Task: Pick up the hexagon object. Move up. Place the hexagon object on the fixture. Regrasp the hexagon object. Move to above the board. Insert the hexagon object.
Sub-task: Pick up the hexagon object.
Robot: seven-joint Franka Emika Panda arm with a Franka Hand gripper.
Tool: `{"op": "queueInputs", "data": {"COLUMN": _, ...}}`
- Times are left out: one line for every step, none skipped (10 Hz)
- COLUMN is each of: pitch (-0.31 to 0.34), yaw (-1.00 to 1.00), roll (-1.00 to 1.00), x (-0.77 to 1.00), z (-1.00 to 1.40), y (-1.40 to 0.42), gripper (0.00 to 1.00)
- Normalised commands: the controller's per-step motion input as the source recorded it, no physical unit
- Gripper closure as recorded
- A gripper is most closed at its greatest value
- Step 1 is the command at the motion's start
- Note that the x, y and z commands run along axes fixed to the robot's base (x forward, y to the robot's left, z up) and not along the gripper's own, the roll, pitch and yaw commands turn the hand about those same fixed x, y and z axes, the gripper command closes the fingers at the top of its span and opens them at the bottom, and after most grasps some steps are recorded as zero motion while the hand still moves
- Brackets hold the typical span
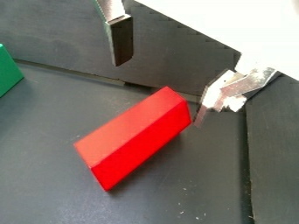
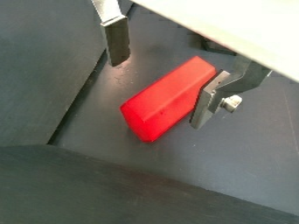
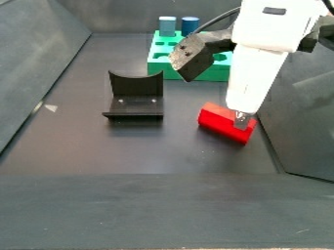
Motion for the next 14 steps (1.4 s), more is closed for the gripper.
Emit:
{"op": "queueInputs", "data": {"pitch": -0.224, "yaw": 0.29, "roll": -0.07, "x": 0.00, "z": -0.31, "y": 0.00, "gripper": 0.00}}
{"op": "queueInputs", "data": {"pitch": -0.220, "yaw": 0.33, "roll": -0.06, "x": 0.05, "z": -0.42, "y": 0.00, "gripper": 0.00}}
{"op": "queueInputs", "data": {"pitch": -0.187, "yaw": 0.33, "roll": -0.02, "x": 0.00, "z": -0.47, "y": 0.00, "gripper": 0.00}}
{"op": "queueInputs", "data": {"pitch": -0.174, "yaw": 0.32, "roll": 0.00, "x": 0.00, "z": -0.54, "y": 0.00, "gripper": 0.00}}
{"op": "queueInputs", "data": {"pitch": -0.167, "yaw": 0.31, "roll": 0.00, "x": 0.00, "z": -0.58, "y": 0.00, "gripper": 0.00}}
{"op": "queueInputs", "data": {"pitch": -0.187, "yaw": 0.31, "roll": 0.00, "x": 0.00, "z": -0.58, "y": 0.00, "gripper": 0.00}}
{"op": "queueInputs", "data": {"pitch": -0.213, "yaw": 0.28, "roll": -0.03, "x": 0.00, "z": -0.54, "y": 0.00, "gripper": 0.00}}
{"op": "queueInputs", "data": {"pitch": 0.000, "yaw": 0.06, "roll": -0.07, "x": 0.09, "z": 0.00, "y": 0.08, "gripper": 0.00}}
{"op": "queueInputs", "data": {"pitch": 0.000, "yaw": 0.00, "roll": 0.00, "x": 0.00, "z": 0.00, "y": 0.00, "gripper": 0.00}}
{"op": "queueInputs", "data": {"pitch": 0.000, "yaw": 0.00, "roll": 0.00, "x": 0.00, "z": 0.00, "y": 0.00, "gripper": 1.00}}
{"op": "queueInputs", "data": {"pitch": 0.000, "yaw": 0.00, "roll": 0.00, "x": 0.00, "z": 0.00, "y": 0.00, "gripper": 1.00}}
{"op": "queueInputs", "data": {"pitch": 0.000, "yaw": 0.00, "roll": 0.00, "x": 0.00, "z": 0.00, "y": 0.00, "gripper": 1.00}}
{"op": "queueInputs", "data": {"pitch": 0.000, "yaw": 0.00, "roll": 0.00, "x": 0.00, "z": 0.00, "y": 0.00, "gripper": 1.00}}
{"op": "queueInputs", "data": {"pitch": 0.000, "yaw": 0.00, "roll": 0.00, "x": 0.00, "z": 0.00, "y": 0.00, "gripper": 1.00}}
